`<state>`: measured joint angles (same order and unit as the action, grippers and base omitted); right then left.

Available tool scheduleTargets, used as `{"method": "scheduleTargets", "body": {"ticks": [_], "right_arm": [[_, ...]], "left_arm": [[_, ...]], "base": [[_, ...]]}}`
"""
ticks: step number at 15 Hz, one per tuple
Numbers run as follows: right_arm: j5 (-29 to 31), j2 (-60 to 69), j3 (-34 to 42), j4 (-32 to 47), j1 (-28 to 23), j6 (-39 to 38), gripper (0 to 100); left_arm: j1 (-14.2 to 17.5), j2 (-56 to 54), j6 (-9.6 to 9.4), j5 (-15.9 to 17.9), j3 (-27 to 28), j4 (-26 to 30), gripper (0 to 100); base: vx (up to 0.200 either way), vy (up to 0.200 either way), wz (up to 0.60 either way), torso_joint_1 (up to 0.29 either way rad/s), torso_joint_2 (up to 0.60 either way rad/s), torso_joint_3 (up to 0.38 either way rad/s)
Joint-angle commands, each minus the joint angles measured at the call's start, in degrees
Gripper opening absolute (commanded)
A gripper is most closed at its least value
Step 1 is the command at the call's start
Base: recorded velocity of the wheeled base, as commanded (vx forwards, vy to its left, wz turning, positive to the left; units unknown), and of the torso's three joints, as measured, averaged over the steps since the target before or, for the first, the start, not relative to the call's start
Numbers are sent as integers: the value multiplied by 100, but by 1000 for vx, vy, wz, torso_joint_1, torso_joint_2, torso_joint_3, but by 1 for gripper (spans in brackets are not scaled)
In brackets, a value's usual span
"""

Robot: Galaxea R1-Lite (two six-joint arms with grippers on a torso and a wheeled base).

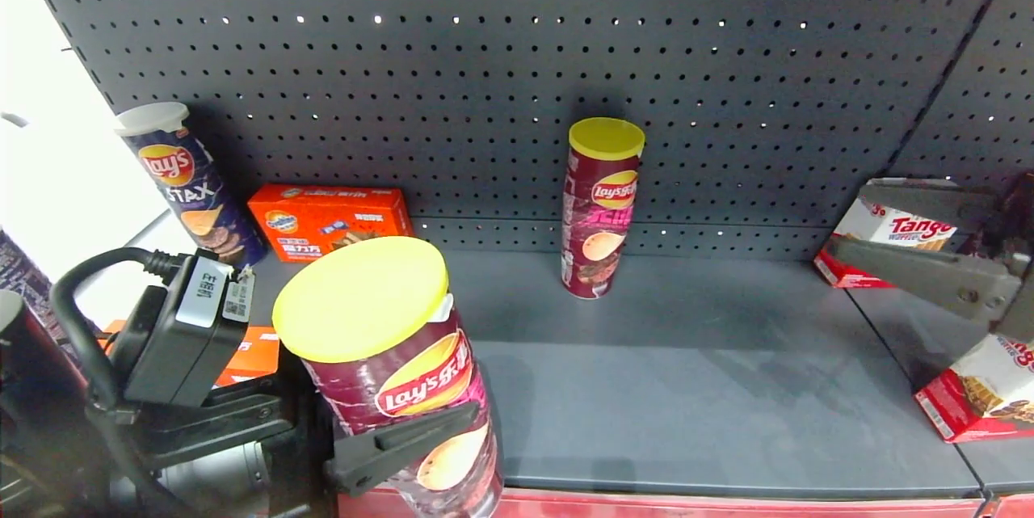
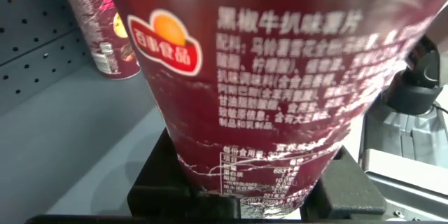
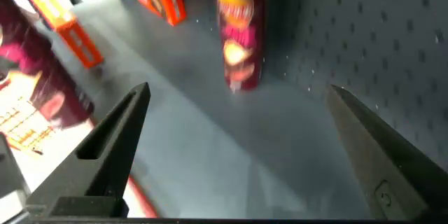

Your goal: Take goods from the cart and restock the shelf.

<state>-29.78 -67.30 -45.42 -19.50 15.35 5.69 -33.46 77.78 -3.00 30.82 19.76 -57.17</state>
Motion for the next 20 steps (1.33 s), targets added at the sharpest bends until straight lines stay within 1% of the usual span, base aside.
{"method": "scheduleTargets", "body": {"ticks": [1,3,4,5,7,9,10,11,12,15,20], "right_arm": [[-98,-951,-591,-53,205,-7,100],[-327,-1303,-591,-519,276,20,100],[-1030,-1716,-591,-1258,285,37,100],[-1390,-1865,-599,-1556,249,37,100],[-2410,-2261,-661,-2145,100,28,100],[-2515,-2410,-802,-2180,82,28,100],[-2533,-2577,-995,-2180,30,28,100],[-2533,-2577,-995,-2180,30,28,100],[-2533,-2902,-1311,-2180,-5,37,100],[-2515,-3421,-1830,-2163,-14,37,100],[-2506,-3948,-2129,-2154,-14,46,100]], "left_arm": [[24,-17,1,3,-25,-4,0],[24,-17,27,3,-43,-4,0],[24,-17,36,3,-34,-4,0],[24,-17,36,3,-34,-4,0],[24,-17,36,3,-51,-4,0],[24,-17,36,3,-51,-4,0],[24,-17,45,12,-51,-4,0],[24,-17,45,12,-51,-4,0],[24,-17,45,12,-43,-4,0],[24,-17,159,3,28,-13,0],[103,1,168,12,72,-13,0]], "base": [[0,0,0,0,0,0],[0,0,0,0,0,0],[0,0,0,0,0,0],[0,0,0,0,0,0],[0,0,0,0,0,0],[0,0,0,0,0,0],[0,0,0,0,0,0],[0,0,0,0,0,0],[0,0,0,0,0,0],[0,0,0,0,0,0],[0,0,0,0,0,0]]}}
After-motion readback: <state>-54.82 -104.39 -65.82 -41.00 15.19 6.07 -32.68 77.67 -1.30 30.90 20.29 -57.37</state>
